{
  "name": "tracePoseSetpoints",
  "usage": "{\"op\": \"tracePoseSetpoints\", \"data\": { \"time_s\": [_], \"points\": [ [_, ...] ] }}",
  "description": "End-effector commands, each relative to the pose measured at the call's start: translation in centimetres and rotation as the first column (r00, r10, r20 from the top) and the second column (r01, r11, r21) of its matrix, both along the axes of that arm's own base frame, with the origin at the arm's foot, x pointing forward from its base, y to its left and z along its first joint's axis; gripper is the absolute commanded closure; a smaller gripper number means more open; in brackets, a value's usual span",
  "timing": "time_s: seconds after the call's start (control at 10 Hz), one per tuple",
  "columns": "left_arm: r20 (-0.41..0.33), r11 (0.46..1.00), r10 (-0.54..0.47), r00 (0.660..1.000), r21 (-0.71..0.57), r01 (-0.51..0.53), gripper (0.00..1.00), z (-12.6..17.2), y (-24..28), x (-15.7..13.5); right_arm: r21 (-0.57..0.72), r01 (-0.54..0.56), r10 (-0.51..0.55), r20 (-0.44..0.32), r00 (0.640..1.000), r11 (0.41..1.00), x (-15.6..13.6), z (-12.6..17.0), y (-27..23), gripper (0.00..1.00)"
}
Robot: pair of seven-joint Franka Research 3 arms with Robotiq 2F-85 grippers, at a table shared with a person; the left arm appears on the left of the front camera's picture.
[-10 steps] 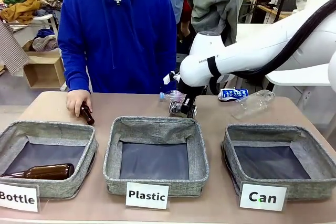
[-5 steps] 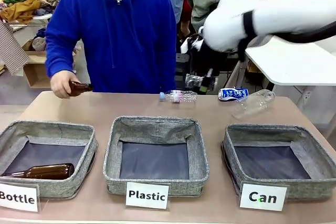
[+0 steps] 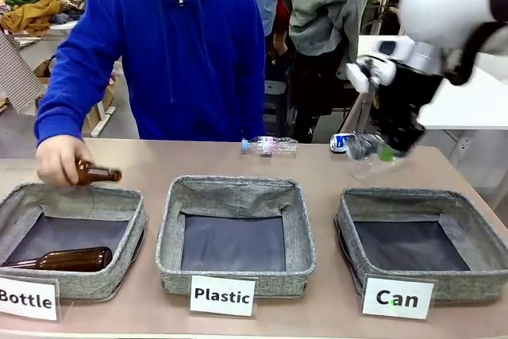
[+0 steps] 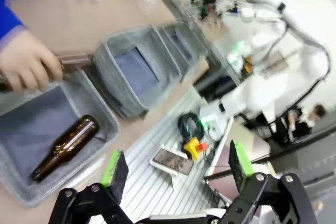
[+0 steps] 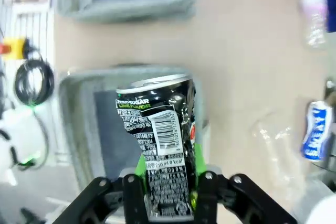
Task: Sort the can waste into the basket.
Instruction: Pick up the can waste from the table and place it in the right Fabric basket.
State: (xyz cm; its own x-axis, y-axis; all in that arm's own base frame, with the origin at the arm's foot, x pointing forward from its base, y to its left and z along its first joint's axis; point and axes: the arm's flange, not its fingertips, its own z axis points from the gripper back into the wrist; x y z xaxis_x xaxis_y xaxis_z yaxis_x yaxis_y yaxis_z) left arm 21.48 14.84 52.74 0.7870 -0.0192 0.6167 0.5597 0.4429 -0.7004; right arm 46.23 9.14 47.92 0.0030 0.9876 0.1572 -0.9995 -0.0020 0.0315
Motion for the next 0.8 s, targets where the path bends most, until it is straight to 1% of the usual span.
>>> {"op": "tracePoseSetpoints", "data": {
  "time_s": [0.0, 0.1, 0.2, 0.3, 0.4, 0.5, 0.6, 0.7],
  "points": [
    [0.059, 0.977, 0.196, 0.979, -0.097, -0.19, 0.0, 4.5, 8.8, -2.2, 0.061, -0.045, 0.044, 0.016, 0.999, 0.997, -3.6, -2.6, -2.4, 1.0],
    [0.073, 0.955, 0.272, 0.96, -0.141, -0.26, 0.0, 5.3, 12.6, -3.5, 0.063, -0.037, 0.037, 0.001, 0.999, 0.997, -5.4, -4.0, -3.6, 1.0],
    [0.054, 0.933, 0.341, 0.938, -0.145, -0.331, 0.0, 4.8, 15.0, -4.2, 0.045, -0.045, 0.046, -0.021, 0.999, 0.998, -6.7, -5.1, -4.5, 1.0],
    [0.028, 0.901, 0.41, 0.911, -0.169, -0.4, 0.0, 4.1, 16.7, -4.6, 0.024, 0.003, -0.001, -0.081, 0.997, 1.0, -7.6, -6.0, -5.1, 1.0],
    [0.018, 0.877, 0.454, 0.891, -0.185, -0.444, 0.0, 3.9, 17.8, -4.9, 0.025, 0.046, -0.042, -0.124, 0.991, 0.999, -8.0, -6.5, -5.5, 1.0],
    [0.018, 0.867, 0.469, 0.883, -0.202, -0.456, 0.0, 3.7, 18.2, -5.1, 0.025, 0.065, -0.061, -0.134, 0.989, 0.998, -7.9, -6.8, -5.7, 1.0],
    [0.019, 0.864, 0.47, 0.882, -0.211, -0.456, 0.0, 3.6, 18.2, -5.3, 0.034, 0.082, -0.076, -0.147, 0.986, 0.996, -7.5, -6.8, -5.8, 0.34],
    [0.019, 0.872, 0.458, 0.889, -0.205, -0.445, 0.0, 3.4, 17.8, -5.0, 0.037, 0.093, -0.087, -0.154, 0.984, 0.995, -7.0, -7.0, -5.9, 0.07]
  ]
}}
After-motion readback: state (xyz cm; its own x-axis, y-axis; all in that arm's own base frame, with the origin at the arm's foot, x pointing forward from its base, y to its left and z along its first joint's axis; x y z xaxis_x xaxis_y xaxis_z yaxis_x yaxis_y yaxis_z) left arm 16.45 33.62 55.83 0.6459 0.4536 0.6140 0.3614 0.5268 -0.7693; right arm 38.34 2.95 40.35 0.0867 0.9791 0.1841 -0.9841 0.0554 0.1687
